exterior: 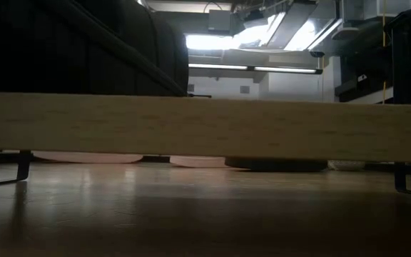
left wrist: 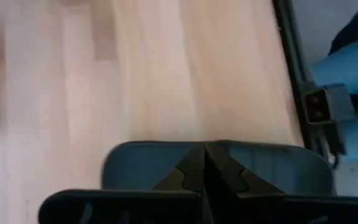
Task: Pick and place slides into the shelf
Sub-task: Put the left black slide on the shelf
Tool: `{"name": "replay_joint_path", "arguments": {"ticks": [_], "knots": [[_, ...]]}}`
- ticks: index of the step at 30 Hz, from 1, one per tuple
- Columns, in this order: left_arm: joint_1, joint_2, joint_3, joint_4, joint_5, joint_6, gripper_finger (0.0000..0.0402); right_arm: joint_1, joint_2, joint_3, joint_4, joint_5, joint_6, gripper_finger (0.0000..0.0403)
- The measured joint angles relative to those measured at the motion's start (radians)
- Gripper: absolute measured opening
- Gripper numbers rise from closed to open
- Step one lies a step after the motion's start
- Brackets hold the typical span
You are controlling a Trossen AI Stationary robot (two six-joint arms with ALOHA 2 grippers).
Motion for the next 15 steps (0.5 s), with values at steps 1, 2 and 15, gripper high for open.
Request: {"name": "replay_joint_path", "arguments": {"ticks": [1, 2, 15], "knots": [[0.007, 0.0, 0.0, -0.001, 0.0, 0.0, 0.0, 0.0, 0.0, 0.0, 0.0, 0.0, 0.002, 0.0017], [0.013, 0.0, 0.0, -0.002, 0.004, 0.001, 0.0, 0.0, 0.0, 0.0, 0.0, 0.0, 0.002, 0.0017], [0.021, 0.0, 0.0, -0.016, 0.015, 0.034, 0.0, 0.0, 0.0, 0.0, 0.0, 0.0, 0.031, 0.0017]]}}
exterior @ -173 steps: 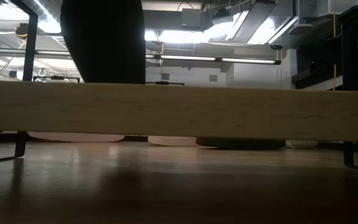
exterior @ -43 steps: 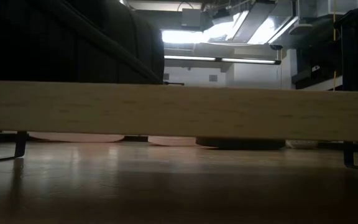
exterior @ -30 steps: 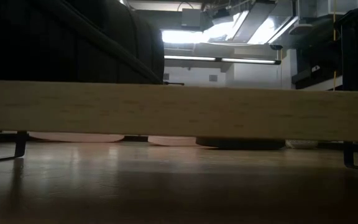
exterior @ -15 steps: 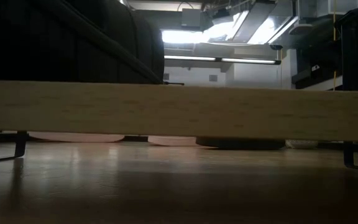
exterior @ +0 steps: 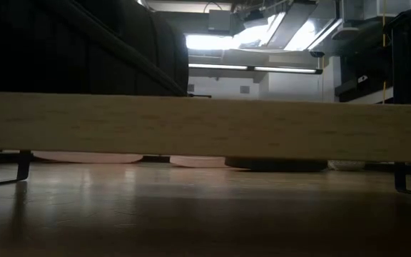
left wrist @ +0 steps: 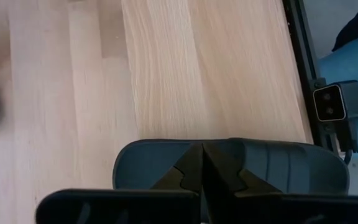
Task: Pick and place slides into the shelf
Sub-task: Put the left black slide on the shelf
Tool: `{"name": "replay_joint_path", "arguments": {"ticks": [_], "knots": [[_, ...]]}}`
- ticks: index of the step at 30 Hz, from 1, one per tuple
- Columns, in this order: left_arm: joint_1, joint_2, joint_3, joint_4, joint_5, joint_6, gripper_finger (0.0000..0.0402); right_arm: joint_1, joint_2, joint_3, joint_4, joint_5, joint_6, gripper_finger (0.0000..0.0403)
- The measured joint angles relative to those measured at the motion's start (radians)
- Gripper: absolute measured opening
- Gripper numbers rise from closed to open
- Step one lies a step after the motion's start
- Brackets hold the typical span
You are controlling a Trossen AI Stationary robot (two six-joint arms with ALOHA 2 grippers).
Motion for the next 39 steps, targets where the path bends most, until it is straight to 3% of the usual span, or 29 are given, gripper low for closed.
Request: {"name": "replay_joint_path", "arguments": {"ticks": [7, 17, 28, 32, 39], "knots": [[0.0, 0.0, 0.0, -0.026, -0.003, -0.008, 0.0002, 0.0, 0.0, 0.0, 0.0, 0.0, 0.023, 0.0017], [0.001, 0.0, 0.0, -0.015, -0.061, 0.077, 0.0043, 0.0, 0.0, 0.0, 0.0, 0.0, 0.022, 0.0017], [0.0, 0.0, 0.0, -0.015, -0.061, 0.063, 0.0049, 0.0, 0.0, 0.0, 0.0, 0.0, 0.02, 0.0017], [0.0, 0.0, 0.0, -0.015, -0.061, 0.044, 0.0081, 0.0, 0.0, 0.0, 0.0, 0.0, 0.02, 0.0017], [0.0, 0.0, 0.0, -0.026, -0.061, 0.038, 0.0181, 0.0, 0.0, 0.0, 0.0, 0.0, 0.019, 0.0017]]}}
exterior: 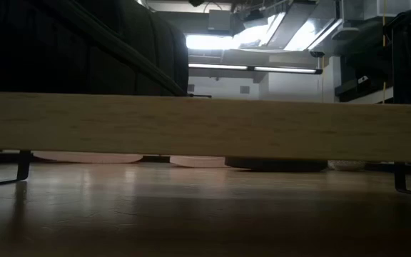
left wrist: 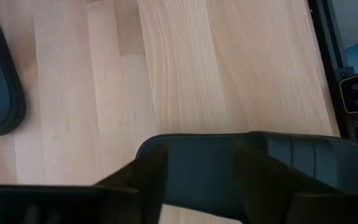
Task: Pick and place slides into the shelf
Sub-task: Put the left black slide on the shelf
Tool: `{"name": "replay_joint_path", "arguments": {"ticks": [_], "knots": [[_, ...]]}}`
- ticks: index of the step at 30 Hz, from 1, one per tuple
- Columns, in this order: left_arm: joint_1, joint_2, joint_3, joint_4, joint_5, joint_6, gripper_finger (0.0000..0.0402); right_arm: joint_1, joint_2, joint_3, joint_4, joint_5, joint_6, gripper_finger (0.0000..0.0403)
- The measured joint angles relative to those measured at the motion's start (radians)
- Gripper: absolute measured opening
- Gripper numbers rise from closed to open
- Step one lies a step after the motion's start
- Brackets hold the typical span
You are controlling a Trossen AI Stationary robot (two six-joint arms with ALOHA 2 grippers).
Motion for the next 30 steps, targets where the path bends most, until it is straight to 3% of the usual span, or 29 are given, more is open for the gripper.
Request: {"name": "replay_joint_path", "arguments": {"ticks": [5, 13, 24, 30], "knots": [[0.0, 0.0, 0.0, 0.001, 0.0, 0.002, 0.0221, 0.0, 0.0, 0.0, 0.0, 0.0, 0.0, 0.0017], [-0.001, 0.0, 0.0, 0.001, 0.003, -0.015, 0.0226, 0.0, 0.0, 0.0, 0.0, 0.0, 0.0, 0.0017], [0.01, 0.0, 0.0, 0.01, 0.228, -0.127, 0.0226, 0.0, 0.0, 0.0, 0.0, 0.0, 0.003, 0.0017], [0.008, 0.019, 0.002, 0.033, 0.253, -0.143, 0.0226, 0.0, 0.0, 0.0, 0.0, 0.0, 0.003, 0.0017]]}}
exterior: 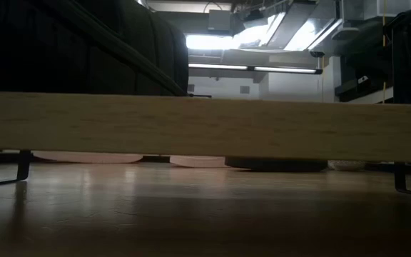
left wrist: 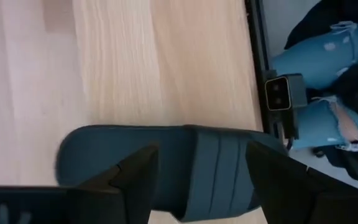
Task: Pick and place slides into the shelf
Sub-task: Put the left black slide on the shelf
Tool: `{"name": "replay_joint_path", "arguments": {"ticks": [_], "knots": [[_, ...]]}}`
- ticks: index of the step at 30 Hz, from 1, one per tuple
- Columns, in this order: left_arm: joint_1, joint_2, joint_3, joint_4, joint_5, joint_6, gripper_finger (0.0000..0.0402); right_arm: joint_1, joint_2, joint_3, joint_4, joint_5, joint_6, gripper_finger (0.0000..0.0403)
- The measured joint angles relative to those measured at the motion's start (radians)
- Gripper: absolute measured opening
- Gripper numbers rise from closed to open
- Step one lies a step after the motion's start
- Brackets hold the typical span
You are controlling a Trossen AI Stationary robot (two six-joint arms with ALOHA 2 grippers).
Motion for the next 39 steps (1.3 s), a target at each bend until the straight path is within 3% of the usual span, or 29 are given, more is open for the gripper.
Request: {"name": "replay_joint_path", "arguments": {"ticks": [6, 39], "knots": [[0.002, 0.056, 0.0, -0.009, 0.075, 0.013, 0.0226, 0.0, 0.0, 0.0, 0.0, 0.0, -0.002, 0.0017], [-0.027, 0.116, -0.002, -0.017, 0.084, -0.047, 0.0226, 0.0, 0.066, 0.0, 0.0, -0.001, 0.009, 0.0017]]}}
